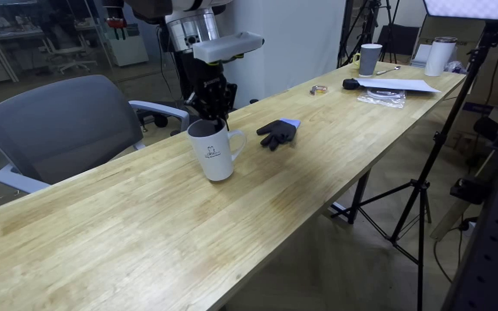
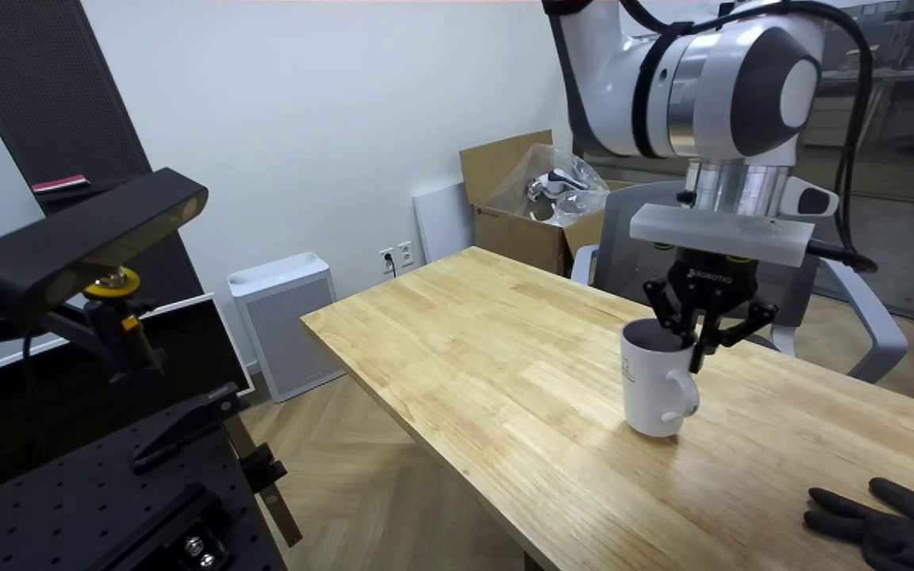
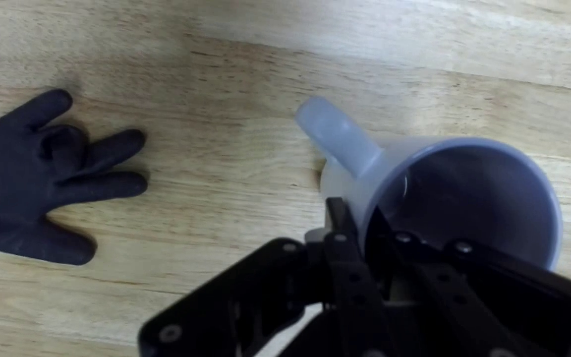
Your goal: Pick the cup and move it to the right on the table
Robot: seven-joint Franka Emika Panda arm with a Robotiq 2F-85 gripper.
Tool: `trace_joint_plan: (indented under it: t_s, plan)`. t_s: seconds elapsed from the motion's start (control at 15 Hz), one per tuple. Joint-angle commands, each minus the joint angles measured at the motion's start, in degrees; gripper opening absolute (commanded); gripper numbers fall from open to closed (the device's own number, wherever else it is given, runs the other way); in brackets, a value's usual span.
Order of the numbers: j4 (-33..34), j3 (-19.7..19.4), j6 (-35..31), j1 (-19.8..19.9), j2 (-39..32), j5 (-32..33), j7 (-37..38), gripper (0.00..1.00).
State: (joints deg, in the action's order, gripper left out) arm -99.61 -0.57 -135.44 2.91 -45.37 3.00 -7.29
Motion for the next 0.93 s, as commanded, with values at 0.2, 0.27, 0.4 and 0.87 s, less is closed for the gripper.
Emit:
trace_joint_plan:
  t_s: [0.2, 0.27, 0.4, 0.87]
  plan:
    - [0.5, -1.1, 2.0, 3.1, 0.8, -0.1, -1.1, 0.03]
    - [0.4, -1.3, 2.0, 3.5, 0.8, -0.1, -1.2, 0.03]
    - [0.2, -1.8, 1.8, 4.0, 1.0, 0.0, -1.3, 0.03]
    - [-1.5, -3.1, 1.3, 5.8, 2.1, 0.2, -2.0, 0.03]
